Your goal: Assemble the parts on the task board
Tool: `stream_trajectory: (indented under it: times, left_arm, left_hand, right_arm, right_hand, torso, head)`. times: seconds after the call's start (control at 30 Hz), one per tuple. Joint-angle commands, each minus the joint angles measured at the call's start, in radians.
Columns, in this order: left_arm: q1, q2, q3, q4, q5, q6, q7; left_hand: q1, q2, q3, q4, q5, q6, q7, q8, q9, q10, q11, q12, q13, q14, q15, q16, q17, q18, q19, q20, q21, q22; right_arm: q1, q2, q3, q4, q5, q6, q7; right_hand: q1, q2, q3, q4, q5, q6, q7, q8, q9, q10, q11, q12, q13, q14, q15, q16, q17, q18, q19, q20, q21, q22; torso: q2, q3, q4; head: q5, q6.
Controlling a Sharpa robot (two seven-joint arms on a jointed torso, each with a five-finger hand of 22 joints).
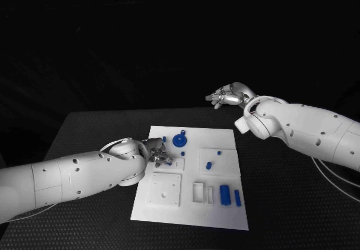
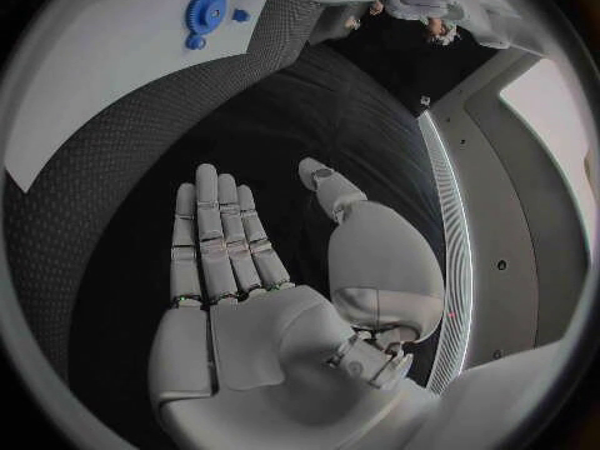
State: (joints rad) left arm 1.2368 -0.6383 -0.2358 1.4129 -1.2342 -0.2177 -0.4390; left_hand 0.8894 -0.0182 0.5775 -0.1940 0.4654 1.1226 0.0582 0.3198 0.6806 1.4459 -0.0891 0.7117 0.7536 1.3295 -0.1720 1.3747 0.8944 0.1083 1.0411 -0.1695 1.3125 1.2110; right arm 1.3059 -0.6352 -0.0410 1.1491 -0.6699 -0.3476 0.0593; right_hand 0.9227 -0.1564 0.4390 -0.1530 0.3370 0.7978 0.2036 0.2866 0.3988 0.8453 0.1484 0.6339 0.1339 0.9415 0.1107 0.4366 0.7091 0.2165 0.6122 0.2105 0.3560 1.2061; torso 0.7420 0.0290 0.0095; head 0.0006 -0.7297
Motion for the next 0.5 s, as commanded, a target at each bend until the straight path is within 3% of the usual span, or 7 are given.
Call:
stream_trajectory:
  times: [0.03, 0.37, 0.5]
  left_arm:
    - [-0.004, -0.001, -0.003, -0.003, -0.006, 0.031, -0.017]
    - [-0.004, 0.0, -0.003, -0.003, 0.025, 0.062, -0.011]
    - [-0.004, 0.0, -0.003, -0.004, 0.028, 0.064, -0.009]
  left_hand:
    - [0.01, 0.013, 0.053, -0.061, 0.012, 0.101, -0.046, 0.005, 0.003, -0.002, -0.006, 0.006, 0.002, 0.005, -0.028, 0.005, -0.002, 0.047, -0.004, -0.09, 0.005, 0.001]
    - [0.006, 0.012, 0.052, -0.069, 0.033, 0.108, -0.048, 0.007, 0.006, -0.004, -0.008, 0.016, 0.003, 0.002, -0.03, 0.014, -0.009, 0.047, -0.005, -0.089, 0.006, 0.002]
    - [-0.004, 0.016, 0.05, -0.076, 0.066, 0.113, -0.05, 0.01, 0.01, -0.006, -0.009, 0.024, 0.004, 0.0, -0.031, 0.023, -0.015, 0.045, -0.007, -0.087, 0.006, 0.002]
  right_arm:
    - [0.0, 0.001, 0.0, 0.0, 0.001, 0.013, 0.006]
    - [-0.001, 0.002, 0.0, -0.001, 0.001, 0.014, 0.006]
    - [-0.001, 0.002, 0.0, -0.001, 0.001, 0.013, 0.006]
  right_hand:
    - [-0.009, -0.001, 0.0, 0.004, 0.005, -0.009, 0.006, 0.005, -0.001, 0.0, 0.004, 0.005, -0.001, -0.007, 0.003, -0.007, 0.002, -0.005, -0.007, -0.003, -0.003, 0.001]
    - [-0.008, 0.0, 0.0, 0.004, 0.005, -0.01, 0.006, 0.005, -0.002, -0.001, 0.004, 0.005, -0.002, -0.008, 0.003, -0.007, 0.002, -0.005, -0.007, -0.003, -0.004, 0.002]
    - [-0.008, 0.0, -0.001, 0.004, 0.005, -0.01, 0.006, 0.006, -0.002, -0.001, 0.004, 0.005, -0.003, -0.008, 0.003, -0.007, 0.002, -0.005, -0.007, -0.003, -0.004, 0.002]
  torso:
    - [0.0, 0.0003, -0.0004]
    - [0.0, 0.0005, -0.0009]
    - [0.0, 0.001, -0.0008]
  head:
    - [0.001, -0.001]
    - [0.001, -0.003]
    - [0.001, -0.003]
